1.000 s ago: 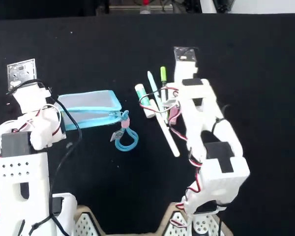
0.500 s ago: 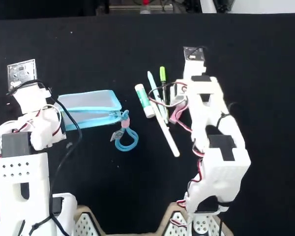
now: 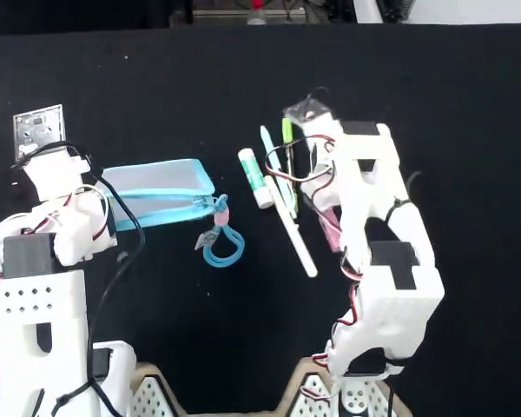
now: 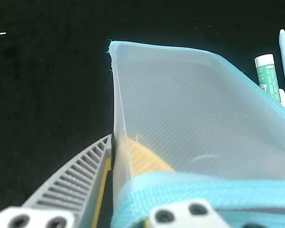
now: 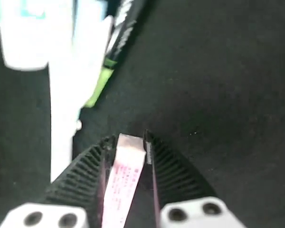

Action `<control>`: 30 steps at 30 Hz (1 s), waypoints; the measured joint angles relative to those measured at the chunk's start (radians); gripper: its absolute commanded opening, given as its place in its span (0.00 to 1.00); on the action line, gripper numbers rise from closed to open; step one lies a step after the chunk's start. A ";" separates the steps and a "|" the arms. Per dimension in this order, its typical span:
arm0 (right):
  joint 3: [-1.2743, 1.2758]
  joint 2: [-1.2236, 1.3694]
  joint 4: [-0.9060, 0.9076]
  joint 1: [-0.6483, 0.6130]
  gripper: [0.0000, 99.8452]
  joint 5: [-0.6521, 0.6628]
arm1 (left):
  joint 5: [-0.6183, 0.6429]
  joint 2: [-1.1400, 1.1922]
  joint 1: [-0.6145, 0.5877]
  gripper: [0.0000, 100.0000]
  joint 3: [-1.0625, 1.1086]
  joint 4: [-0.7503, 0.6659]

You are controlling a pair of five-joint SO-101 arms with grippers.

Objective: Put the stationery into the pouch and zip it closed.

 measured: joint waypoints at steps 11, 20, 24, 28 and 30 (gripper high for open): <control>-0.091 0.046 0.126 0.000 0.12 0.078 | 0.000 0.000 0.000 0.03 0.003 -0.003; -0.226 0.199 0.236 0.000 0.13 0.029 | 0.000 0.000 0.000 0.03 0.003 -0.005; -0.239 0.229 0.236 0.000 0.06 0.020 | 0.000 0.000 0.000 0.03 0.003 -0.005; -0.239 0.229 0.236 0.002 0.01 0.018 | 0.000 0.000 0.000 0.03 0.003 -0.005; -0.239 0.215 0.245 0.002 0.01 0.018 | 0.000 0.000 0.000 0.03 0.003 -0.005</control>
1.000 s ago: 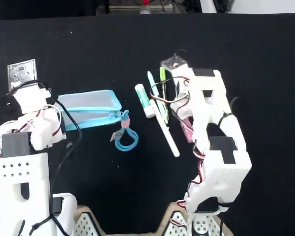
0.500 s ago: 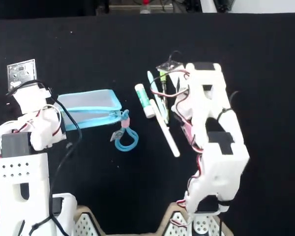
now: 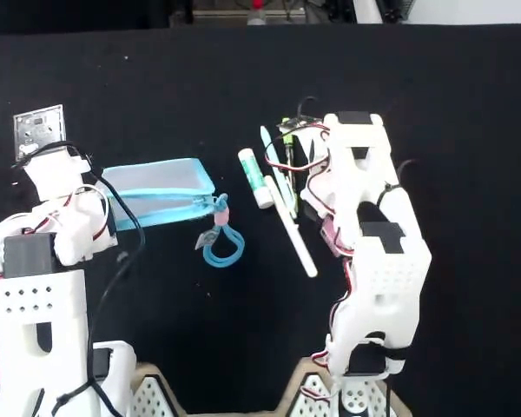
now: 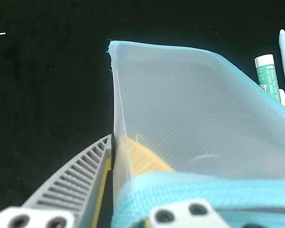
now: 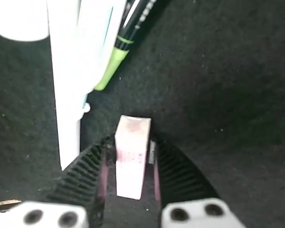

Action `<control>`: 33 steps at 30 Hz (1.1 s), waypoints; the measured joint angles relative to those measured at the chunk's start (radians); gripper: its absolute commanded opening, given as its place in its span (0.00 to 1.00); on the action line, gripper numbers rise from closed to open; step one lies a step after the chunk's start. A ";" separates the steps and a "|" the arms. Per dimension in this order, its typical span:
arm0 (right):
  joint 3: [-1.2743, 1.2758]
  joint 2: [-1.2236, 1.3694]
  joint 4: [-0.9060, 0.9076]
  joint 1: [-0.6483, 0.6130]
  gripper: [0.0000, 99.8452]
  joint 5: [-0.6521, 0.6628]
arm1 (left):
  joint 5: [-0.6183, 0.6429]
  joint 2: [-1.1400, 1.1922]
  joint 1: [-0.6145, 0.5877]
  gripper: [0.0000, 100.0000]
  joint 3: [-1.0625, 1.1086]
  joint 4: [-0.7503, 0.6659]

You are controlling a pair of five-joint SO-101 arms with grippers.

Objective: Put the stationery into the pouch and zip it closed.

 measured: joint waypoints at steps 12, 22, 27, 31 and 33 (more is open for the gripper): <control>0.204 -0.580 0.089 -0.040 0.01 0.000 | 0.000 0.000 0.000 0.03 0.000 0.000; 0.397 -1.267 0.029 -0.330 0.01 -0.218 | 0.000 0.000 0.000 0.03 0.000 0.000; 0.500 -1.516 -0.138 -0.548 0.01 -0.368 | 0.000 0.000 0.000 0.03 0.000 0.000; 0.664 -1.657 -0.368 -0.700 0.01 -0.419 | 0.000 0.000 0.000 0.03 0.000 0.000; 0.760 -1.718 -0.505 -0.749 0.01 -0.423 | 0.000 0.000 0.000 0.03 0.000 0.000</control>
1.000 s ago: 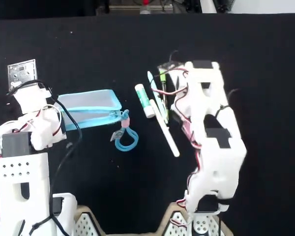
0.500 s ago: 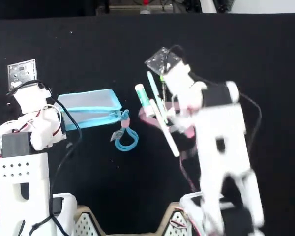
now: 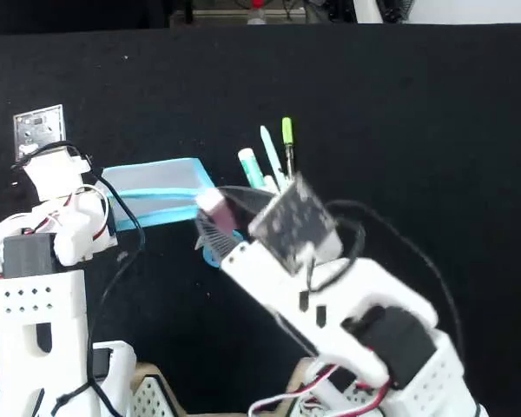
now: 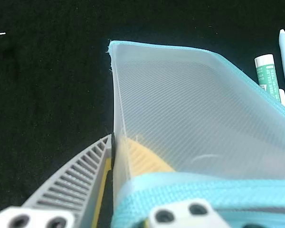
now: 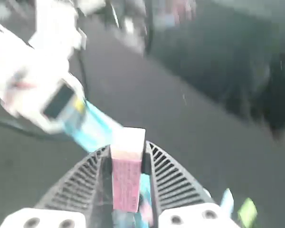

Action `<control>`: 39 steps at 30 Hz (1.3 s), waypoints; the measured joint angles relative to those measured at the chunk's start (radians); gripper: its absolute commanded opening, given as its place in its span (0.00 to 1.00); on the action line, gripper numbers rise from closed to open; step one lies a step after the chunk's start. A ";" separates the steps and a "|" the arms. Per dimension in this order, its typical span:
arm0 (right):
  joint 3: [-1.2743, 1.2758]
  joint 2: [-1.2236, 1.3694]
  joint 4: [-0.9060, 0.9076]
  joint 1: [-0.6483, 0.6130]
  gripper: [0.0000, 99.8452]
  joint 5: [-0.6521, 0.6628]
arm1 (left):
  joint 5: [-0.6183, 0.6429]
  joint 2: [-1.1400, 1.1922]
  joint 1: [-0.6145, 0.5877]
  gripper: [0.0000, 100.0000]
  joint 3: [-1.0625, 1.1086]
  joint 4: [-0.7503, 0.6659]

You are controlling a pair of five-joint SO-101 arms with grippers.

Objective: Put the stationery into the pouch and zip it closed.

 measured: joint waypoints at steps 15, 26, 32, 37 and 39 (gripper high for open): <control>0.600 -0.129 -0.822 -0.101 0.01 -0.003 | 0.000 0.000 0.000 0.03 0.002 0.000; 0.738 -0.078 -1.074 -0.066 0.01 -0.003 | 0.000 0.000 0.000 0.03 0.002 0.000; 0.738 0.109 -1.244 -0.064 0.01 -0.003 | 0.000 0.000 0.000 0.03 0.002 0.000; 0.712 0.226 -1.269 -0.064 0.01 -0.003 | 0.000 0.000 0.000 0.03 0.009 -0.002; 0.675 0.230 -1.204 -0.064 0.01 -0.003 | 0.000 0.000 0.000 0.03 0.009 -0.002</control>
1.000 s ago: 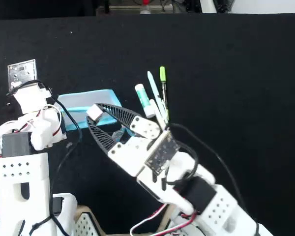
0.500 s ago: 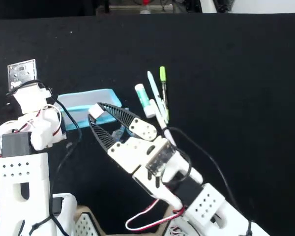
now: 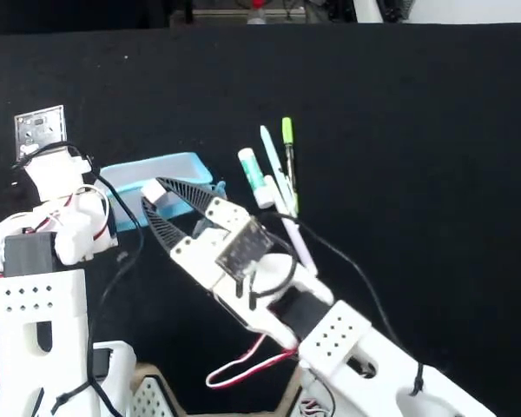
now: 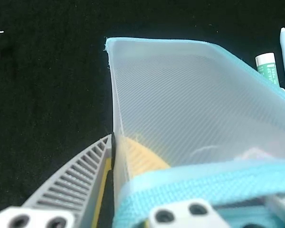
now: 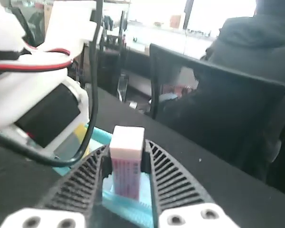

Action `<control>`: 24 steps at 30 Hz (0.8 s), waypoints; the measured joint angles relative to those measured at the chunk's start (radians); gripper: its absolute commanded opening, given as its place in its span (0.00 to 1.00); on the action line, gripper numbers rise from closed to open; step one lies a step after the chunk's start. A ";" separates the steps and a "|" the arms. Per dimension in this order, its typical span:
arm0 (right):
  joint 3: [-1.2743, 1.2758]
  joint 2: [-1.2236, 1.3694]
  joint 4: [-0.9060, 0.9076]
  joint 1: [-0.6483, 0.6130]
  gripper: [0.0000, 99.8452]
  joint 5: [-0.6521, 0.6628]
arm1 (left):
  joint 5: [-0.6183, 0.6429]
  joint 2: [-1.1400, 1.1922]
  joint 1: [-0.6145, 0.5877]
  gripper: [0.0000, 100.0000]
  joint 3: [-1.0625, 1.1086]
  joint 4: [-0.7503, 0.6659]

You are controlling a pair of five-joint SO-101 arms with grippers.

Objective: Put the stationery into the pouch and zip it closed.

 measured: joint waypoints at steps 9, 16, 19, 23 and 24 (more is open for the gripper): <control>-0.310 -0.038 0.631 -0.002 0.23 0.002 | 0.000 0.000 0.002 0.03 0.003 0.000; -0.500 -0.046 0.977 0.005 0.18 0.000 | 0.000 0.000 0.002 0.03 0.003 0.000; -0.568 -0.048 1.040 0.002 0.14 0.000 | 0.000 0.000 0.002 0.03 0.003 0.000; -0.669 -0.048 1.115 0.051 0.14 0.002 | 0.000 0.000 0.002 0.03 0.003 0.000; -0.686 -0.048 1.128 0.084 0.14 0.002 | 0.000 0.000 0.002 0.03 0.003 0.000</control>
